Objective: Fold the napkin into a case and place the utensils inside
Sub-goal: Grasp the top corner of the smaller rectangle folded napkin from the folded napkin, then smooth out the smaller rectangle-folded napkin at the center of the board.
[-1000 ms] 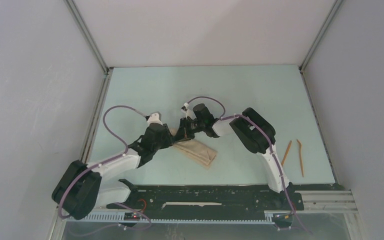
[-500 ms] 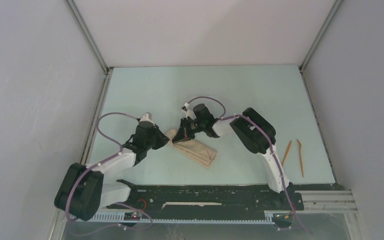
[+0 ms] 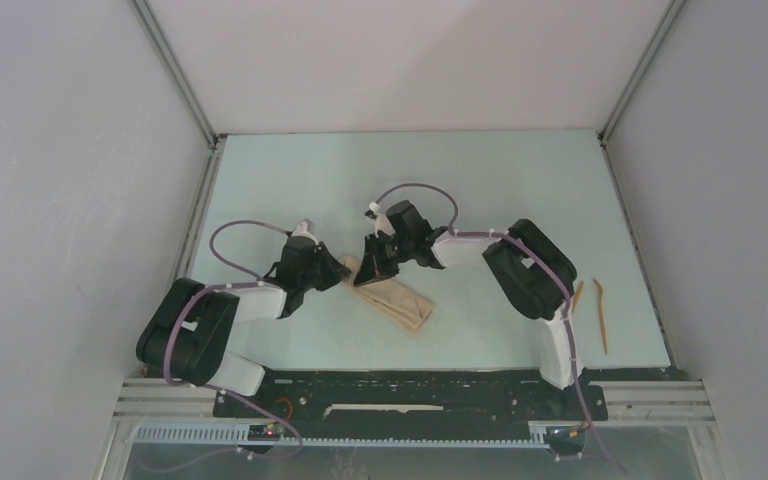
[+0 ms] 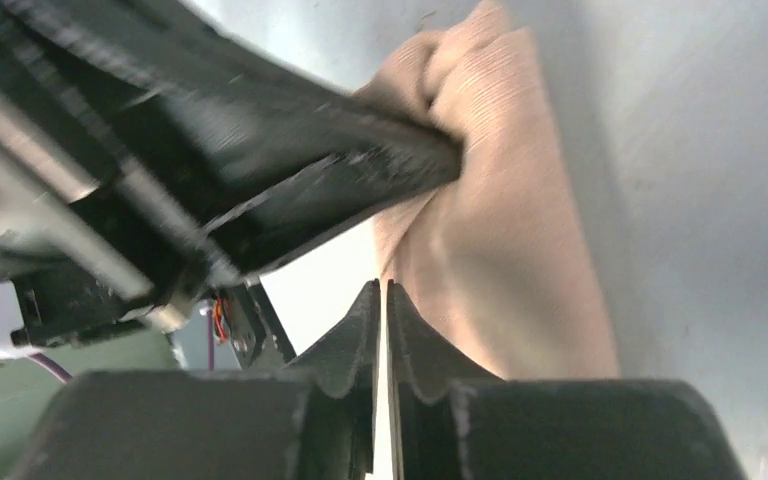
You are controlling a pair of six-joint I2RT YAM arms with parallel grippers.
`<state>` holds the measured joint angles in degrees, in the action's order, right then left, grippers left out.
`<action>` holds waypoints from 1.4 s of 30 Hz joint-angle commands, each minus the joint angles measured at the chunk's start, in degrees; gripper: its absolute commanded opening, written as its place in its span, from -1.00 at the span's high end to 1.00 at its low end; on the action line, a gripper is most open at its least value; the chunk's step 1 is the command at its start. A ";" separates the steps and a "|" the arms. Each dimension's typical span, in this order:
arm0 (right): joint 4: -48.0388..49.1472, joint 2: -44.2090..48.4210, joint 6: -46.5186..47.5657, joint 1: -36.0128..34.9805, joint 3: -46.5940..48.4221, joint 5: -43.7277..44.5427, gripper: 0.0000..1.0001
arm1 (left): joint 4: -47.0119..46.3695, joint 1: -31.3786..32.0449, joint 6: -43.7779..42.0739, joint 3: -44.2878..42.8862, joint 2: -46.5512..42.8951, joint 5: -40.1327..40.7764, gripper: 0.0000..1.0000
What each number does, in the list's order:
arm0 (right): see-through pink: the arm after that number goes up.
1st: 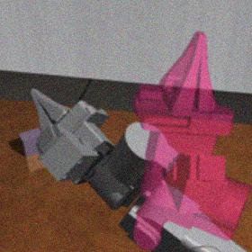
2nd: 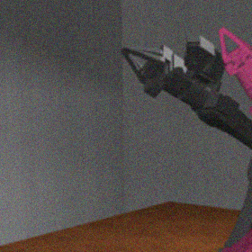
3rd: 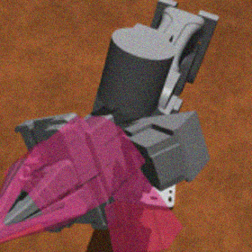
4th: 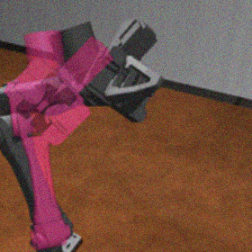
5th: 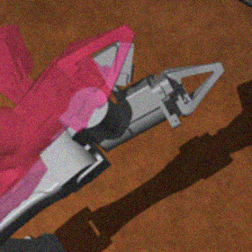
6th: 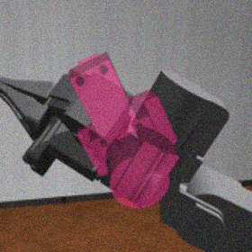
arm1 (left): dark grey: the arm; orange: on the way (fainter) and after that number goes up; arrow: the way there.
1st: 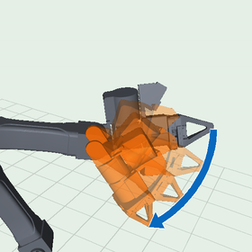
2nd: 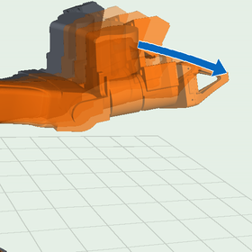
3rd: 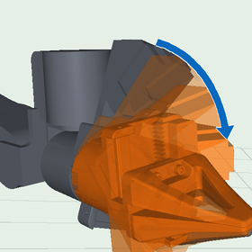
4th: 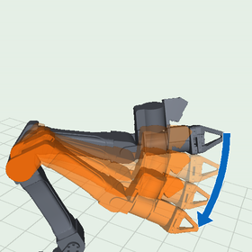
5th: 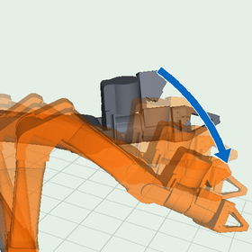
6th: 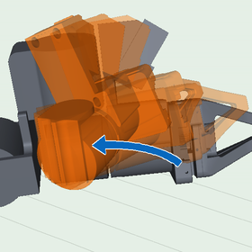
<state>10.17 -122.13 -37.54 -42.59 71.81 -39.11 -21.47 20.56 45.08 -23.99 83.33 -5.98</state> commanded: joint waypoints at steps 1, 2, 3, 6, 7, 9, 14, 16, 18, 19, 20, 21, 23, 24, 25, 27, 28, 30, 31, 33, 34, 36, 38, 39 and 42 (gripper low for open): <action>-20.36 10.56 16.04 -0.92 1.16 6.91 0.67 | 3.86 -0.25 -0.74 2.89 1.98 3.03 1.00; -23.43 11.63 18.19 -0.87 1.18 9.39 0.61 | 3.94 -0.25 -0.84 3.16 1.79 2.92 1.00; -26.07 12.69 19.99 -0.77 1.14 12.02 0.55 | 3.90 -0.25 -0.87 3.45 1.52 2.84 1.00; -30.30 14.06 22.64 0.20 0.46 14.10 0.38 | 3.95 -0.32 -1.13 4.41 0.45 2.56 1.00; -30.66 14.51 23.28 0.25 -0.22 13.95 0.29 | 3.97 -0.34 -1.26 4.53 -0.03 2.43 1.00; -31.82 16.07 26.05 -1.22 -1.31 16.14 0.12 | 4.71 -0.34 -1.60 4.74 -0.91 2.42 1.00; -32.40 20.33 37.25 -11.97 -2.64 37.37 -0.13 | 5.37 -0.29 -2.17 4.87 -2.63 2.78 1.00; -32.22 20.38 39.89 -13.97 -2.59 41.73 -0.12 | 5.80 -0.29 -2.48 4.61 -2.65 2.74 1.00; -31.70 20.24 40.82 -14.96 -2.64 43.69 -0.10 | 6.01 -0.34 -2.90 4.33 -2.65 2.72 1.00; -31.56 20.03 41.09 -15.24 -2.48 44.40 -0.08 | 6.03 -0.32 -3.05 4.25 -2.57 2.71 1.00; -32.48 19.64 41.17 -15.55 -1.95 45.39 -0.05 | 5.96 -0.34 -3.14 4.25 -2.48 2.66 1.00; -32.73 19.36 41.36 -15.85 -1.77 45.99 -0.02 | 5.87 -0.31 -3.15 4.26 -2.42 2.65 1.00; -32.67 18.99 41.36 -16.11 -1.75 46.90 -0.01 | 5.60 -0.27 -3.16 4.29 -2.23 2.55 1.00; -32.86 18.69 41.36 -16.14 -1.76 47.34 0.01 | 5.49 -0.31 -3.20 4.28 -2.13 2.39 1.00; -32.99 18.54 41.32 -16.17 -1.74 47.57 0.03 | 5.50 -0.32 -3.28 4.22 -2.08 2.38 1.00; -32.89 18.16 41.46 -16.12 -1.74 47.32 0.07 | 5.48 -0.31 -3.49 4.26 -2.11 2.37 1.00; -32.81 17.97 41.42 -16.12 -1.68 47.03 0.09 | 5.52 -0.34 -3.57 4.26 -2.12 2.37 1.00; -32.67 17.70 41.28 -16.13 -1.67 46.03 0.13 | 5.50 -0.32 -3.60 4.22 -2.12 2.60 1.00; -32.56 17.61 41.22 -16.13 -1.62 45.79 0.14 | 5.56 -0.32 -3.61 4.15 -2.12 2.52 1.00; -32.67 17.62 40.57 -16.21 -1.56 44.99 0.10 | 5.71 -0.29 -3.68 3.93 -2.12 2.46 1.00; -32.56 17.74 40.27 -16.21 -1.63 44.42 0.07 | 5.86 -0.26 -3.73 3.83 -2.12 2.47 1.00; -32.23 17.92 39.80 -16.45 -1.63 43.31 0.02 | 6.02 -0.33 -3.86 3.68 -2.14 2.55 1.00; -31.79 17.70 39.53 -16.64 -1.67 42.81 0.00 | 6.09 -0.30 -3.94 3.64 -2.12 2.72 1.00; -31.53 17.33 39.48 -16.73 -1.65 42.69 -0.01 | 6.09 -0.29 -3.90 3.60 -2.02 2.79 1.00; -31.29 15.82 39.34 -16.76 -1.65 42.96 -0.01 | 6.19 -0.33 -3.86 3.47 -1.77 2.88 1.00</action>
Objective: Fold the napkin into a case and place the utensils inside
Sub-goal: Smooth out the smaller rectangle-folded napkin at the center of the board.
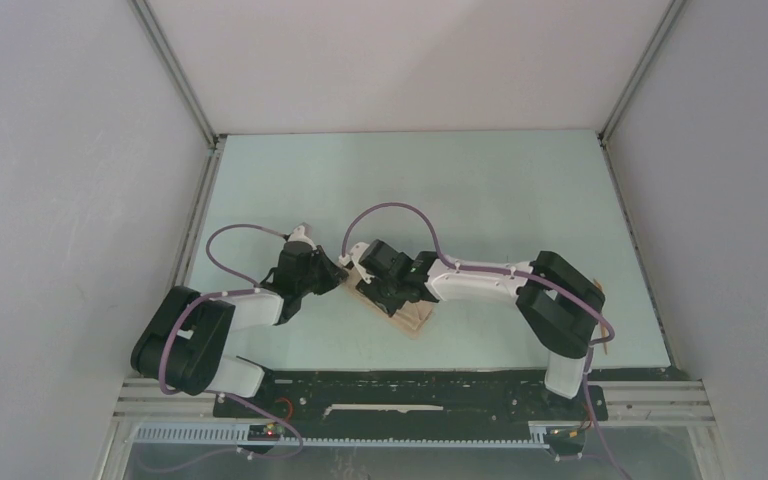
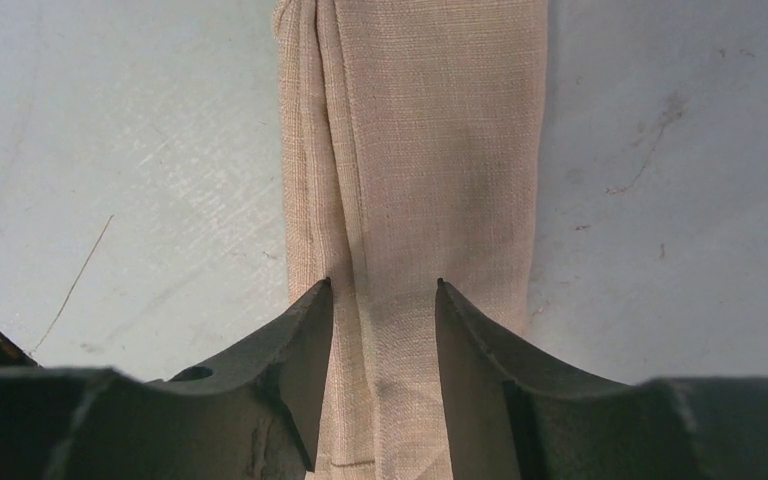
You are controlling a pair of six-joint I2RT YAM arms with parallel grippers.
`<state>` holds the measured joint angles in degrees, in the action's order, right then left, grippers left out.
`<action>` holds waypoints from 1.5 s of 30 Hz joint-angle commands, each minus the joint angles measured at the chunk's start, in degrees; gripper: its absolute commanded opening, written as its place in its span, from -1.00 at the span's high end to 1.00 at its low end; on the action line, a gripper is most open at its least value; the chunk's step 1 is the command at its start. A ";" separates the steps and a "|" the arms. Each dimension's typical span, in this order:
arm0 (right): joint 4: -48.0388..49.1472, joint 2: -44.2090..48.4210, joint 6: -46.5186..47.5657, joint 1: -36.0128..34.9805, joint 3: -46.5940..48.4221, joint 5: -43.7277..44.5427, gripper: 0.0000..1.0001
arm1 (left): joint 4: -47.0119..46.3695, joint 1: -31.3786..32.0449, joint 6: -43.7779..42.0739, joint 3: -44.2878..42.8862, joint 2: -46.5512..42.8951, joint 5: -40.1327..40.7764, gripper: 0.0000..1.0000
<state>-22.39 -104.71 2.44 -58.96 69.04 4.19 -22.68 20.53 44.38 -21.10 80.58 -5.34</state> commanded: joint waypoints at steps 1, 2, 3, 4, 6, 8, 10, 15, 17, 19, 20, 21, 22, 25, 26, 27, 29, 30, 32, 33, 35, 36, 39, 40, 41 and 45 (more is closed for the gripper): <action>1.52 -2.00 -0.72 -0.38 1.07 -0.36 -0.01 | 7.48 -0.32 -3.16 0.48 1.06 2.32 1.00; 1.70 -2.37 -0.76 -0.36 0.98 -0.25 -0.01 | 7.52 -0.32 -3.16 0.50 1.07 2.35 1.00; 1.73 -2.71 -0.72 -0.32 0.94 -0.17 0.00 | 7.48 -0.30 -3.16 0.61 1.05 2.41 1.00; 1.74 -2.89 -0.75 -0.36 0.94 0.00 0.00 | 7.49 -0.32 -3.16 0.63 1.00 2.53 1.00; 1.82 -3.15 -0.77 -0.38 0.94 1.21 0.05 | 7.52 -0.30 -3.16 0.78 1.04 2.65 1.00; 1.70 -2.81 -0.98 -0.46 0.93 1.65 0.16 | 7.53 -0.32 -3.16 0.77 1.14 2.64 1.00; 1.61 -2.02 -1.15 -0.56 0.98 1.63 0.30 | 7.43 -0.32 -3.16 0.80 1.31 2.69 1.00; 0.33 0.61 -2.14 -0.72 1.06 0.95 0.88 | 7.12 -0.30 -2.98 0.79 1.69 2.51 1.00; -1.71 1.81 -3.54 -0.81 2.03 0.53 1.00 | 7.24 -0.30 -2.98 0.86 1.47 2.62 1.00; -3.31 2.69 -4.83 -0.95 2.54 -1.27 1.00 | 7.16 -0.32 -2.97 1.03 1.35 2.75 1.00; -3.91 3.01 -5.76 -1.10 2.67 -2.04 1.00 | 7.26 -0.32 -2.93 1.06 1.42 2.84 1.00; -4.32 3.08 -6.53 -1.17 2.68 -2.82 1.00 | 7.23 -0.31 -2.90 1.02 1.49 2.85 1.00; -4.74 3.17 -7.35 -1.28 2.71 -3.16 1.00 | 7.22 -0.32 -2.85 1.06 1.51 2.77 1.00; -5.14 2.09 -9.24 -1.44 2.67 -3.56 1.00 | 7.08 -0.30 -2.72 1.23 1.45 2.80 1.00; -4.65 1.34 -9.74 -1.49 2.60 -5.04 1.00 | 7.05 -0.32 -2.72 1.25 1.50 2.90 1.00; -4.17 0.27 -10.25 -1.66 2.48 -5.42 1.00 | 7.10 -0.32 -2.72 1.24 1.51 2.95 1.00; -3.25 -1.48 -10.85 -1.93 2.42 -5.48 1.00 | 7.23 -0.26 -2.72 1.24 1.39 2.94 0.99; -2.91 -2.07 -11.25 -2.07 2.43 -5.30 1.00 | 7.46 -0.31 -2.76 1.24 1.23 2.99 1.00; -1.75 -2.74 -11.84 -2.50 1.81 -5.18 1.00 | 7.92 -0.31 -3.01 1.24 0.72 3.45 1.00; -1.15 -2.88 -12.13 -2.67 1.44 -5.08 1.00 | 8.18 -0.32 -3.13 1.24 0.45 3.59 1.00; -0.17 -3.27 -12.75 -2.80 0.49 -4.73 0.96 | 8.79 -0.29 -3.59 0.96 0.01 3.80 1.00; 0.36 -3.23 -13.06 -2.78 -0.12 -4.72 0.93 | 9.19 -0.36 -3.86 0.71 -0.24 3.89 1.00; 1.95 -2.83 -14.60 -2.83 -1.49 -5.64 0.82 | 9.82 -0.40 -4.30 0.32 -1.05 4.53 1.00; 2.49 -2.64 -15.48 -2.94 -1.89 -5.67 0.76 | 9.84 -0.41 -4.29 0.28 -1.11 4.63 1.00; 3.24 -2.19 -16.69 -2.96 -2.51 -5.84 0.66 | 9.89 -0.36 -4.27 0.19 -1.12 4.52 1.00; 6.67 -0.37 -18.42 -3.66 -5.39 -5.61 0.24 | 9.52 -0.39 -4.13 0.38 -0.87 4.03 1.00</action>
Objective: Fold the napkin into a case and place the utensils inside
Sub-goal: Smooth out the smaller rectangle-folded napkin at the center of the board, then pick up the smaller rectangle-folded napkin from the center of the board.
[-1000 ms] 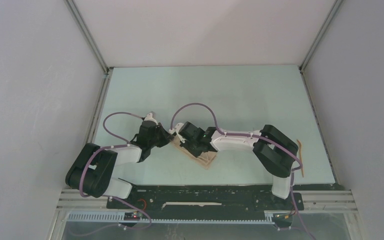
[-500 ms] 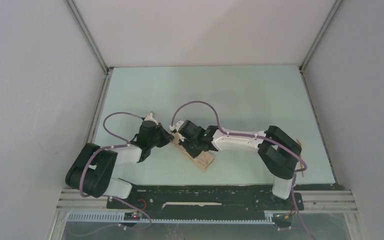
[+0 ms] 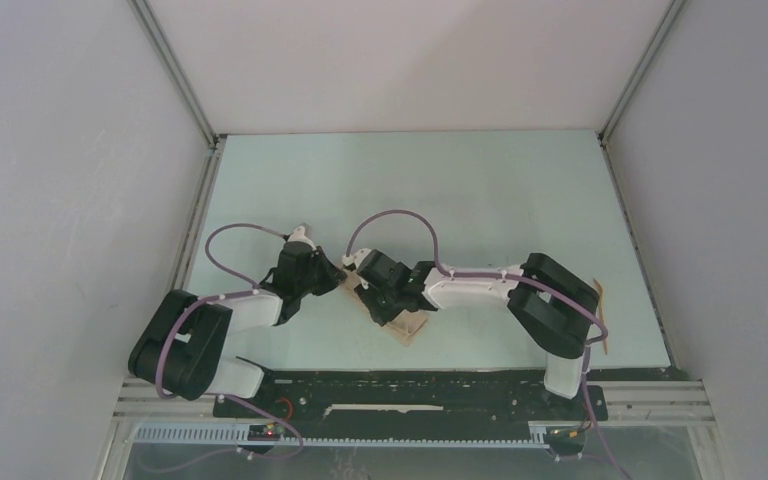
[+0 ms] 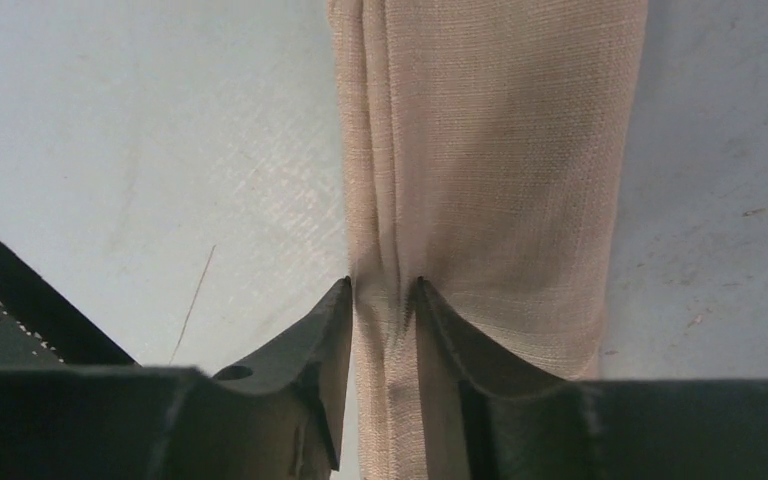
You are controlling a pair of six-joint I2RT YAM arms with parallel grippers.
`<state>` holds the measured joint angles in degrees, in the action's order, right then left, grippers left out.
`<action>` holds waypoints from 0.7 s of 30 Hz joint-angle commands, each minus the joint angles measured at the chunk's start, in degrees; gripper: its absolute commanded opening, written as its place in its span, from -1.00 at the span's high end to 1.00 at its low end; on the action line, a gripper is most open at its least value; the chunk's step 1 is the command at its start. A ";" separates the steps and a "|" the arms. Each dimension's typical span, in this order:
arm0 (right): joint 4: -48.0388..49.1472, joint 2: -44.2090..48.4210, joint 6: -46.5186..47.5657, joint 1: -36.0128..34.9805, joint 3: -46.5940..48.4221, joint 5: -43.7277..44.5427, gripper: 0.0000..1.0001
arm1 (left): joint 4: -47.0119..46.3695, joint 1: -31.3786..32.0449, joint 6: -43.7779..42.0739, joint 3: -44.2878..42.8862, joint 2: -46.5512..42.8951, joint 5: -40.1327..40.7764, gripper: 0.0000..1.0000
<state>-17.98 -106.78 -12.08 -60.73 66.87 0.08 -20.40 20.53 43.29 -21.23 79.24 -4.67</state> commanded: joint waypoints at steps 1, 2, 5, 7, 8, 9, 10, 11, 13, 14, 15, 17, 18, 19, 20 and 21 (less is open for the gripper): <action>2.55 1.90 -3.80 -2.32 -3.45 -0.76 0.15 | 7.18 -0.38 -3.03 0.69 0.45 3.35 1.00; 2.59 1.80 -3.45 -2.95 -3.54 0.66 0.08 | 7.14 -0.38 -3.11 0.79 0.47 3.33 1.00; 2.58 1.20 -1.81 -5.89 -3.44 8.30 -0.08 | 7.11 -0.40 -3.12 1.01 0.22 3.35 1.00; 2.76 0.23 -1.00 -7.82 -3.45 13.04 -0.10 | 7.16 -0.33 -3.12 0.92 0.01 3.24 1.00; 2.73 -0.27 -1.02 -8.36 -3.44 15.16 -0.10 | 7.26 -0.40 -3.12 0.92 -0.24 3.34 1.00; 2.50 -0.75 -1.26 -8.76 -3.47 17.41 -0.08 | 7.41 -0.41 -3.17 0.89 -0.47 3.42 1.00; 2.06 -1.14 -1.73 -9.05 -3.45 19.67 -0.04 | 7.60 -0.41 -3.25 0.85 -0.75 3.58 1.00; 1.50 -1.50 -2.46 -9.24 -3.49 21.87 -0.01 | 7.88 -0.41 -3.36 0.80 -1.05 3.75 1.00; 0.42 -2.11 -2.91 -9.23 -3.50 24.46 0.09 | 8.50 -0.40 -3.74 0.75 -1.71 4.15 1.00; 0.06 -2.26 -3.17 -9.28 -3.50 25.46 0.16 | 8.64 -0.41 -3.86 0.76 -2.06 4.34 1.00; -0.13 -2.47 -3.24 -9.36 -3.48 26.31 0.24 | 8.85 -0.40 -3.97 0.76 -2.34 4.47 1.00; 0.06 -3.07 -2.87 -9.48 -3.44 27.97 0.45 | 9.47 -0.36 -4.15 0.60 -2.87 4.49 1.00; 0.31 -3.35 -2.70 -9.61 -3.44 28.91 0.56 | 9.69 -0.40 -4.17 0.50 -3.21 4.49 1.00; 0.62 -3.60 -2.43 -9.78 -3.40 29.61 0.64 | 9.95 -0.41 -4.18 0.42 -3.60 4.49 0.99; 0.71 -3.75 -2.16 -10.03 -3.30 30.17 0.72 | 10.26 -0.36 -4.18 0.36 -4.10 4.49 0.98; 0.79 -3.82 -2.10 -10.29 -3.15 30.89 0.82 | 10.67 -0.39 -4.24 0.30 -4.80 4.49 0.95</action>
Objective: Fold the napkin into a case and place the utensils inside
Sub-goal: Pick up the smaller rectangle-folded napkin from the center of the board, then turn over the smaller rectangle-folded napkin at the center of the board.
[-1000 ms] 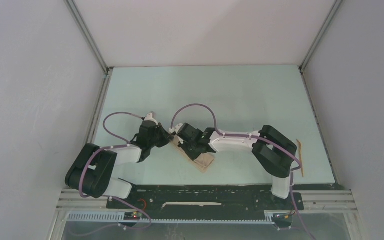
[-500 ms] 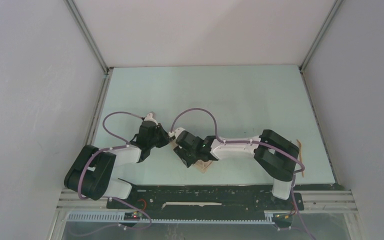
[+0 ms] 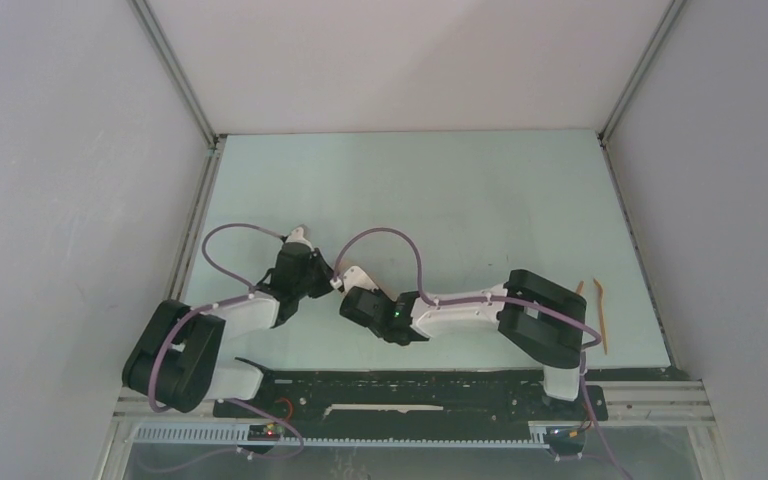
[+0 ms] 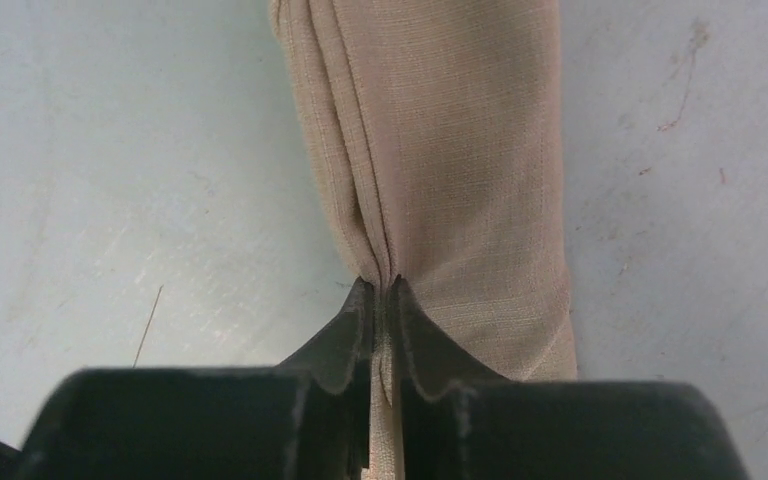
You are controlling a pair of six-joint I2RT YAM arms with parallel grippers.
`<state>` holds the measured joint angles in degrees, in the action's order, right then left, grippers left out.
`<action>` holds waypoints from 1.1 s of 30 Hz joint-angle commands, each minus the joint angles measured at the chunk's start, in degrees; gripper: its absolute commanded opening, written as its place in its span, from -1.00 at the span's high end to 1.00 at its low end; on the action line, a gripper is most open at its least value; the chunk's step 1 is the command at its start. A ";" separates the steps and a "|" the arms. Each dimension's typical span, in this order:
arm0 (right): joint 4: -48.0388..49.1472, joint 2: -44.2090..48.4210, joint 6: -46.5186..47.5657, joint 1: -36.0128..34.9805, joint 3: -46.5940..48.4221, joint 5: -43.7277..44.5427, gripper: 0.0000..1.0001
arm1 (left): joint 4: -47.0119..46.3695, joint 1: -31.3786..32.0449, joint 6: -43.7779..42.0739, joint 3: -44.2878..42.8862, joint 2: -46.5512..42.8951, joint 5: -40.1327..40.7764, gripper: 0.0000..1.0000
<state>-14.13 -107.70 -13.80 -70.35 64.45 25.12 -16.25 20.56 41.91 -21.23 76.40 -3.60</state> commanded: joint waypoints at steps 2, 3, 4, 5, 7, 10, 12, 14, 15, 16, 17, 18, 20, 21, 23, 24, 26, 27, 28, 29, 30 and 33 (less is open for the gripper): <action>-2.88 -2.54 -0.14 -1.17 -0.53 6.66 1.00 | 8.20 -0.48 -2.89 -0.12 -3.95 3.44 0.85; -2.75 -2.21 -0.09 -1.27 -0.51 6.62 1.00 | 9.34 -0.47 -2.96 -0.50 -5.20 3.42 0.78; -2.78 -1.50 -0.32 -1.28 -0.57 5.82 1.00 | 10.60 -0.61 -2.93 -0.95 -6.57 3.12 0.68; -2.81 -0.73 -0.61 -1.24 -0.57 4.79 1.00 | 12.02 -0.87 -2.83 -1.40 -8.51 2.75 0.58; -2.80 2.37 -1.59 -1.14 -0.60 0.27 1.00 | 15.36 -1.10 -2.69 -2.53 -13.28 2.73 0.36; -1.83 7.17 -5.13 1.16 -0.97 -9.37 1.00 | 23.47 -1.54 -3.47 -5.46 -21.09 5.73 0.13; 1.01 10.31 -8.53 4.03 -2.63 -18.19 1.00 | 28.34 -2.07 -4.22 -7.53 -25.57 7.84 0.07; 3.29 11.76 -12.44 7.62 -4.05 -27.74 1.00 | 32.49 -2.47 -4.66 -9.19 -29.49 9.87 0.01; 5.03 12.38 -14.33 9.07 -5.48 -31.70 1.00 | 34.16 -2.57 -4.83 -9.93 -31.37 10.94 -0.01; 7.26 13.21 -16.30 10.46 -6.97 -35.03 1.00 | 35.59 -2.57 -5.04 -10.60 -32.98 11.70 -0.03; 10.21 14.04 -18.29 11.86 -8.96 -38.40 1.00 | 36.68 -2.62 -5.28 -10.97 -34.34 12.48 -0.04; 13.89 14.69 -20.47 13.29 -11.14 -41.90 1.00 | 37.67 -2.70 -5.41 -11.34 -35.42 12.65 -0.05; 22.42 15.65 -26.00 17.24 -16.12 -50.30 1.00 | 39.17 -2.71 -5.67 -11.96 -36.70 12.25 -0.05; 27.31 15.85 -29.31 19.21 -18.63 -53.97 1.00 | 39.68 -2.71 -5.70 -12.13 -36.90 11.64 -0.05; 35.05 15.47 -33.92 23.53 -22.87 -59.12 1.00 | 39.85 -2.65 -5.73 -12.32 -36.56 9.20 -0.05; 37.51 15.06 -35.10 25.26 -24.47 -60.81 1.00 | 39.56 -2.70 -5.81 -12.41 -36.01 7.56 -0.05; 43.58 14.61 -38.14 28.74 -28.17 -63.91 1.00 | 38.28 -2.70 -6.18 -12.47 -34.42 3.20 -0.04; 47.53 14.33 -39.74 30.65 -29.92 -65.81 1.00 | 37.52 -2.65 -6.13 -12.32 -33.68 0.92 -0.04; 50.62 14.02 -41.25 32.60 -31.25 -67.63 1.00 | 36.49 -2.62 -6.14 -12.07 -32.93 -0.91 -0.04; 51.53 13.69 -41.46 34.37 -32.05 -68.79 1.00 | 35.28 -2.59 -6.10 -11.70 -32.37 -2.54 -0.04; 52.69 13.25 -41.71 36.08 -32.73 -70.07 1.00 | 34.07 -2.58 -5.99 -11.38 -31.70 -4.21 -0.04; 57.24 11.07 -43.30 40.70 -34.46 -73.68 1.00 | 31.33 -2.13 -5.37 -10.98 -29.12 -8.49 -0.04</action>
<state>29.65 -94.54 -51.86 -34.44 31.40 -39.57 20.34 18.22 37.19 -31.99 45.32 -3.84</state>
